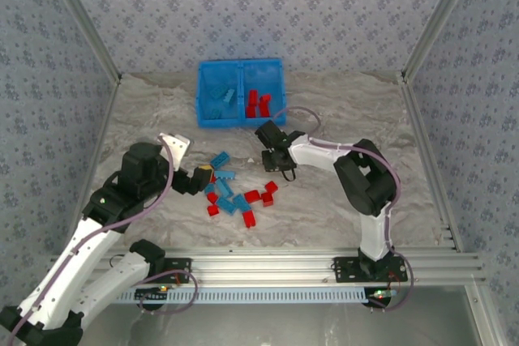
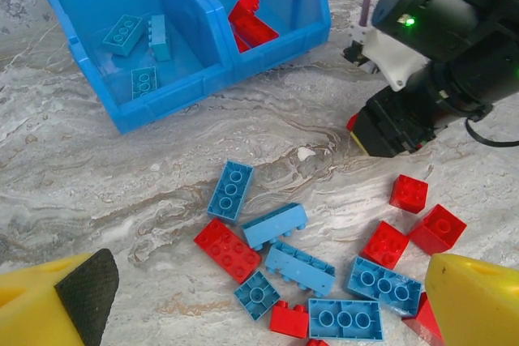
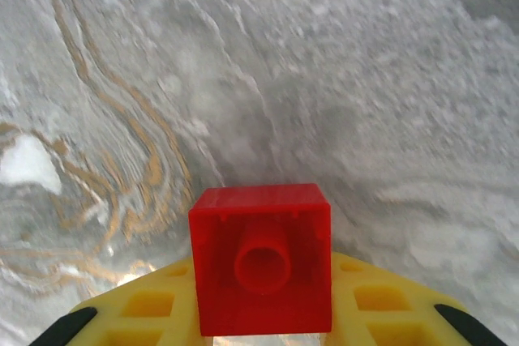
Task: Sort the legos into containers by color
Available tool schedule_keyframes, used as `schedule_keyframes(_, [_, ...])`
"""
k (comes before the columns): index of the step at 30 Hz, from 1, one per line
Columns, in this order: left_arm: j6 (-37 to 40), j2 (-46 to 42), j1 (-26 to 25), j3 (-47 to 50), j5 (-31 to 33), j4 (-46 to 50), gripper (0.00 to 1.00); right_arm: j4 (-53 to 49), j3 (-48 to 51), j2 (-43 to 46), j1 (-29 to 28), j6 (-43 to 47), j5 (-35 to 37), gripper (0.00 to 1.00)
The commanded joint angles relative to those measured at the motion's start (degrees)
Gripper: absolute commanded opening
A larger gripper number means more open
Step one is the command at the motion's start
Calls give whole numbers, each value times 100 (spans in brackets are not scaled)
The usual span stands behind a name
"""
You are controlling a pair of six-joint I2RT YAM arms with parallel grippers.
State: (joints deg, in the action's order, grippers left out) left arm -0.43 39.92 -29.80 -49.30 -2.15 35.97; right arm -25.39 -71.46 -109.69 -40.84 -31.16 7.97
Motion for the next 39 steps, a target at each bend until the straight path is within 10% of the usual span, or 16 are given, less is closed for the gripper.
schedule_keyframes(1, [96, -18, -26, -106, -102, 26, 99, -110, 253, 757, -84, -101, 219, 28])
schedule_keyframes(12, [126, -41, -21, -124, -270, 11, 99, -44, -583, 2074, -241, 588, 609, 29])
schedule_keyframes(32, [131, -99, -43, -80, -128, -11, 99, -1799, -8271, -3994, 1129, 1131, 194, 31])
schedule_keyframes(39, [136, -94, -38, -72, -119, -13, 99, -1315, -8409, -4097, 1140, 1203, 227, 46])
